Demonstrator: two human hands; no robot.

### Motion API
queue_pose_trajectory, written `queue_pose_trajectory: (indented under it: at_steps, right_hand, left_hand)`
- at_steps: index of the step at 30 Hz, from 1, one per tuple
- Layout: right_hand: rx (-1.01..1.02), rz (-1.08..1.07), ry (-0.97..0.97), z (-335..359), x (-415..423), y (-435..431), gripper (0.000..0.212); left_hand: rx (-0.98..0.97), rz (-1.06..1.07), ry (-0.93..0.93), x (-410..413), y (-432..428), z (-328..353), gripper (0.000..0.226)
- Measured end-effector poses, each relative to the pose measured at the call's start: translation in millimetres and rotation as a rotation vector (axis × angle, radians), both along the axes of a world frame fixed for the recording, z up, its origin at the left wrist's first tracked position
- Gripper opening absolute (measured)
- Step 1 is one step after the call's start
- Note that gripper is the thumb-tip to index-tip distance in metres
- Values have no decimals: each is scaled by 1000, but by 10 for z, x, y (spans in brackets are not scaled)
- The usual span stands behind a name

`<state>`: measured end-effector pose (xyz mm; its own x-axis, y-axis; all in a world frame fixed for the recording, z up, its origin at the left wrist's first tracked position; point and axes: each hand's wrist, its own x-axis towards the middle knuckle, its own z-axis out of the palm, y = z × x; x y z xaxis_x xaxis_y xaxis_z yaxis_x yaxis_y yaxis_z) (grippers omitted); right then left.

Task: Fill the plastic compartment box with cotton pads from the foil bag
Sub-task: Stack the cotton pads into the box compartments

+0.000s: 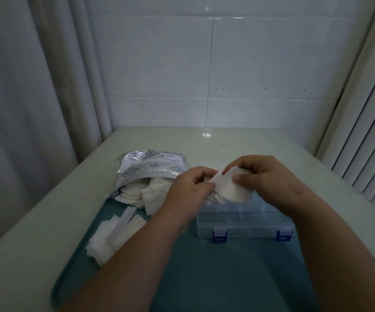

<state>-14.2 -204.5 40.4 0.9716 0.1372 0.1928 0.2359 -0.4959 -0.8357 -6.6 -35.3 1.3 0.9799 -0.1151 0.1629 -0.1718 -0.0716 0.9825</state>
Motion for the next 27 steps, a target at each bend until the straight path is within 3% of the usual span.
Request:
queue_pose_trajectory:
  at_steps: [9,16,22,27]
  right_hand:
    - [-10,16,5,-19,1,14,19]
    - [292,-31,22,65,-18,-140,26]
    - [234,73,76,11,18,-165,18]
    - [184,186,150,11,-8,-110,32]
  left_hand:
    - [29,6,-43,20,6,-33,12]
    - [-71,33,-5,63,15,-57,18]
    - [-78,98,-14,82,22,-66,13]
    - [-21,195,-70,64,29,-37,9]
